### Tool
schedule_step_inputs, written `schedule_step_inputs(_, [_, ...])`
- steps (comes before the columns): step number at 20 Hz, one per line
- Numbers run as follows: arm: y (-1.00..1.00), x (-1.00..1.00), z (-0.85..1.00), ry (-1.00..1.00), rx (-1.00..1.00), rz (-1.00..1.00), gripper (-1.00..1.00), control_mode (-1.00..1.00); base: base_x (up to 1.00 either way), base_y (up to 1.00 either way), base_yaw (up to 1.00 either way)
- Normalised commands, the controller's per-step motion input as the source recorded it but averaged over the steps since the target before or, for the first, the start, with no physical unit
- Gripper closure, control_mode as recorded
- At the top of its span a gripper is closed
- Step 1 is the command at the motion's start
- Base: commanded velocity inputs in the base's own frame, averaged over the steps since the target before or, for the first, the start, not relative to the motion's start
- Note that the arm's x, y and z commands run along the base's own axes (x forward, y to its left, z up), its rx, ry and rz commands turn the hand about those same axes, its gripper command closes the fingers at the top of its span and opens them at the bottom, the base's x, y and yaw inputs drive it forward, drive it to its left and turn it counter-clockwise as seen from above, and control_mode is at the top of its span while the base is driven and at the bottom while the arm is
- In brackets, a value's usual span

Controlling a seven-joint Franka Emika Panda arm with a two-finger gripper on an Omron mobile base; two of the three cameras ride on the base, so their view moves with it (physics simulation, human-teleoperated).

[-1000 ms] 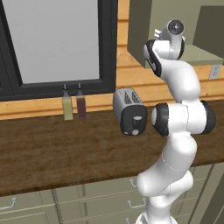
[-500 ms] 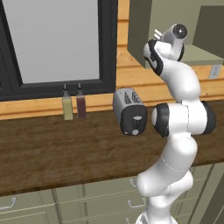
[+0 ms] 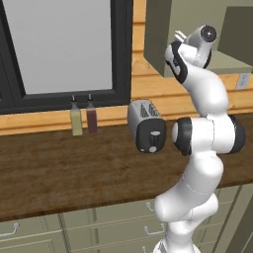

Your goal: Gather all objects into one cabinet and sort the glasses and bowls to opposite sides.

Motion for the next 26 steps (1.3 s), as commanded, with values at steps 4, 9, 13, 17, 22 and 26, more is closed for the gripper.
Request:
schedule_step_inputs(4, [0.0,-0.62,0.0,-0.01,0.0,0.0,1.0,-1.0,0.0,0.0,0.0])
schedule_step_inputs(9, [0.0,-0.98,-0.02,-0.09,-0.05,0.05,1.0,-1.0,0.0,0.0,0.0])
schedule_step_inputs(13, [0.1,-0.93,0.07,-0.1,-0.08,0.04,1.0,-1.0,0.0,0.0,0.0])
schedule_step_inputs(17, [0.31,-1.0,0.26,-0.03,-0.22,0.18,1.0,-1.0,0.0,0.0,0.0])
schedule_step_inputs(22, [0.39,-1.0,0.22,0.0,-0.24,0.19,1.0,-1.0,0.0,0.0,0.0])
schedule_step_inputs(26, [0.34,-1.0,0.13,0.01,-0.21,0.14,1.0,-1.0,0.0,0.0,0.0])
